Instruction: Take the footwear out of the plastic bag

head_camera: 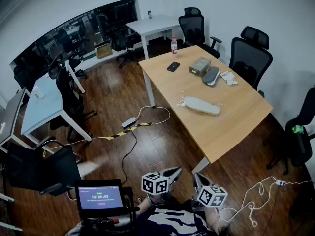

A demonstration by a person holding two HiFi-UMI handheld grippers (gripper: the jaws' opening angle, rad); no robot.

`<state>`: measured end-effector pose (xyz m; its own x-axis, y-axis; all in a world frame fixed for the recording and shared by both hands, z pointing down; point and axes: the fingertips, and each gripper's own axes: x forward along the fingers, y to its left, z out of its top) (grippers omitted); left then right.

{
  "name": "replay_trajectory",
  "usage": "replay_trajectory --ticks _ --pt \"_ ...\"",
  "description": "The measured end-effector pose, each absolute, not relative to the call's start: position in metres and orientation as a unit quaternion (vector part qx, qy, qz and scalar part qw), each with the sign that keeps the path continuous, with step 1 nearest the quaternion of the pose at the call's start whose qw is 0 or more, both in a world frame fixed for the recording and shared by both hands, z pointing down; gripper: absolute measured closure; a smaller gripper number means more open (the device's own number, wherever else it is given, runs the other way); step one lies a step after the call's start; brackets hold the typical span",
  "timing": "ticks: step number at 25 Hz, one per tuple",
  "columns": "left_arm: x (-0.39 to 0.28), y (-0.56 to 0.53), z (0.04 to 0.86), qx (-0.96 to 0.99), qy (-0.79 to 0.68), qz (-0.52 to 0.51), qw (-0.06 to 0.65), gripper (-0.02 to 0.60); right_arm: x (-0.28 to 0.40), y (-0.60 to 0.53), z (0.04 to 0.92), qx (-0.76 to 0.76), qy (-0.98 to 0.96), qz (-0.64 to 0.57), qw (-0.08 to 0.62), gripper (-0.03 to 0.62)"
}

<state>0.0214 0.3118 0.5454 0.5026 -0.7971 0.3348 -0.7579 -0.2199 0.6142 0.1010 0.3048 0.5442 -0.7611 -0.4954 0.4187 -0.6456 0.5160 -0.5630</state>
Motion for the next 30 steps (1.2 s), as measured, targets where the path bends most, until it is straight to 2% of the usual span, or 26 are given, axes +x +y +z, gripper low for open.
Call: replay_trajectory --ticks 10,23,30 --pt "0.015 0.298 0.549 0.766 -0.505 -0.047 0.395 0.578 0.119 0.28 0.537 0.355 -0.856 0.363 0.093 0.597" --pt "0.043 0.128 0.545 0.743 -0.535 -0.079 0.393 0.578 0.163 0.096 0.537 0.338 -0.869 0.348 0.094 0.597" --pt "0.061 0.087 0.552 0.727 -0.553 -0.086 0.398 0.578 0.182 0.042 0.55 0.323 -0.869 0.363 0.096 0.597"
